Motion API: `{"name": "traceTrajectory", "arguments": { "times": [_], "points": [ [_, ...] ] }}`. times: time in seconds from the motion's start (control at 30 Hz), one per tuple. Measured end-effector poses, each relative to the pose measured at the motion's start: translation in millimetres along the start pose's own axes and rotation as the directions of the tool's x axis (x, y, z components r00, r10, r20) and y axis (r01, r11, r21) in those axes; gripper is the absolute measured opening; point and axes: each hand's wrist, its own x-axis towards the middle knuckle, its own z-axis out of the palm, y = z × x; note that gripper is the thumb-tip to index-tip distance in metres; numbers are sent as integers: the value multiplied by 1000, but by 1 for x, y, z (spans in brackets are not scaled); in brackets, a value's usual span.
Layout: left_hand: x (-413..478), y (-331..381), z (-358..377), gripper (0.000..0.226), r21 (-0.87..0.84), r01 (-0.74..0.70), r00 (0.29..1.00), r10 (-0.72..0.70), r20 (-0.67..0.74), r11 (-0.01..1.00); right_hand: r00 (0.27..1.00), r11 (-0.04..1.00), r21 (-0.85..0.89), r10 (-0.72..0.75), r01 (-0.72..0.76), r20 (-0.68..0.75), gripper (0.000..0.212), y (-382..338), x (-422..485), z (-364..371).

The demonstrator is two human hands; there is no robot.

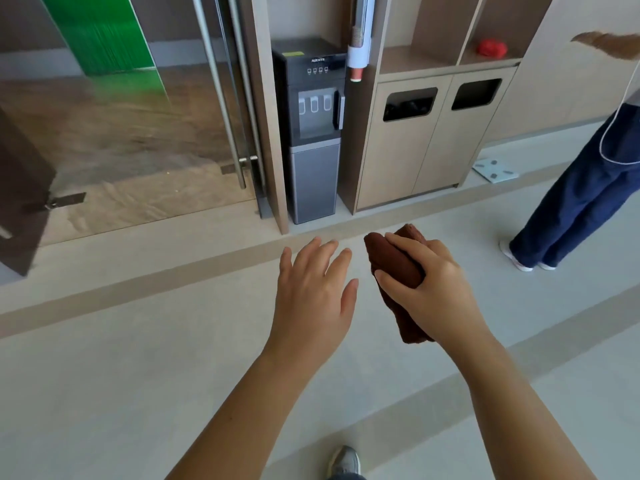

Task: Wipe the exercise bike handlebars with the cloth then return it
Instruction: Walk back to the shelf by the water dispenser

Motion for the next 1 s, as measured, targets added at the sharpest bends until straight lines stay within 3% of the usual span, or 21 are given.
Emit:
{"name": "traceTrajectory", "arguments": {
  "times": [0.33, 0.47, 0.73, 1.0],
  "points": [
    [185, -35, 54, 51, -1, 85, 996, -85, -13, 996, 999, 1000, 24, -14, 13, 29, 47, 40, 200, 18],
    [271, -64, 81, 38, -14, 67, 996, -67, -51, 998, 999, 999, 30, -33, 33, 0, 47, 51, 288, 37],
    [453, -129, 100, 38, -48, 26, 988, -33, -150, 999, 994, 995, -34, -99, 97, -41, 48, 41, 483, 63],
    [585, -157, 119, 34, -20, -33, 975, 28, -220, 999, 987, 990, -35, -137, 135, -81, 47, 45, 619, 68]
  ]
}}
